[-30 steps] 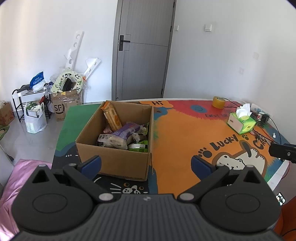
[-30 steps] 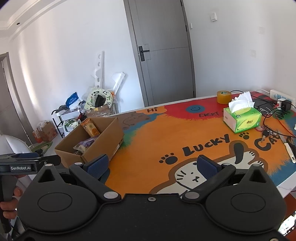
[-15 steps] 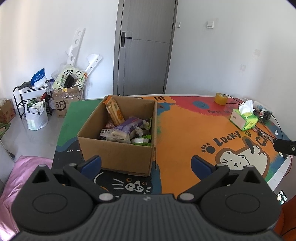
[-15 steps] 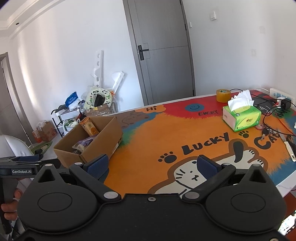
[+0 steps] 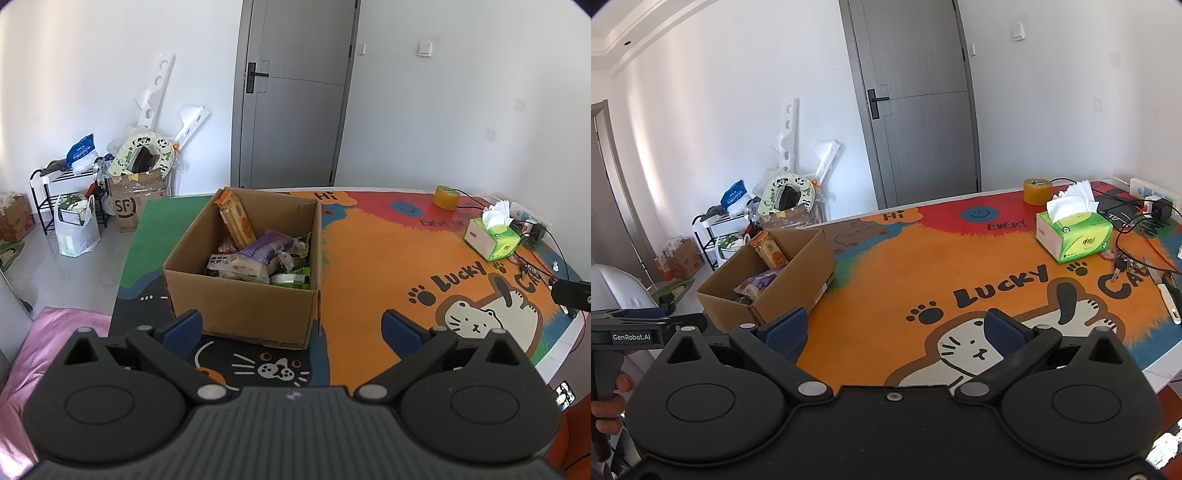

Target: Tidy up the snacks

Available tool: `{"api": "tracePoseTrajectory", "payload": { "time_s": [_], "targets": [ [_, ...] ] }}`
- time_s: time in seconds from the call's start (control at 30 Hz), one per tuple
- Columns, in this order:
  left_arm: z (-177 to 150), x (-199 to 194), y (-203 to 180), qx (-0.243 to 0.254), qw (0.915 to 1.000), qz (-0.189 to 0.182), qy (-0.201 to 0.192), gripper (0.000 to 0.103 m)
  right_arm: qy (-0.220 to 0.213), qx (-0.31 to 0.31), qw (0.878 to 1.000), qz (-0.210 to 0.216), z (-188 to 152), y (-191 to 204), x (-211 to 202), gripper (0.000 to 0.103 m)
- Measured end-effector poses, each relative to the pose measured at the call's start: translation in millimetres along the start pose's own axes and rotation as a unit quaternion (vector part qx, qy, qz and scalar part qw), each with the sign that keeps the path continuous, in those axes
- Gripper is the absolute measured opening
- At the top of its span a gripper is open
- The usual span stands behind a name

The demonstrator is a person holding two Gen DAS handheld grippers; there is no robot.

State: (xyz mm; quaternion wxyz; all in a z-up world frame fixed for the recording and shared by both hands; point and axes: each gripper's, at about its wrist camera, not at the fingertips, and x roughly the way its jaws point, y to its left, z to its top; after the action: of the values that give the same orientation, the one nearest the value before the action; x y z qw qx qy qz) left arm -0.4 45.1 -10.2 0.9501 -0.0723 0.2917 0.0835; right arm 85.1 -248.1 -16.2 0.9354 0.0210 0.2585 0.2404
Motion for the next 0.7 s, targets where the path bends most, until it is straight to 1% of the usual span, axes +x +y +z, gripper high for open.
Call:
{"api": "tracePoseTrajectory", "payload": {
  "time_s": [0.7],
  "targets": [
    [5.2,-7.6,-3.4,0.002,1.0000,-0.001,-0.009,0.102,-0.008,-0.009,1.000,0.010,2.8,0.9,-7.5,0.103]
  ]
}}
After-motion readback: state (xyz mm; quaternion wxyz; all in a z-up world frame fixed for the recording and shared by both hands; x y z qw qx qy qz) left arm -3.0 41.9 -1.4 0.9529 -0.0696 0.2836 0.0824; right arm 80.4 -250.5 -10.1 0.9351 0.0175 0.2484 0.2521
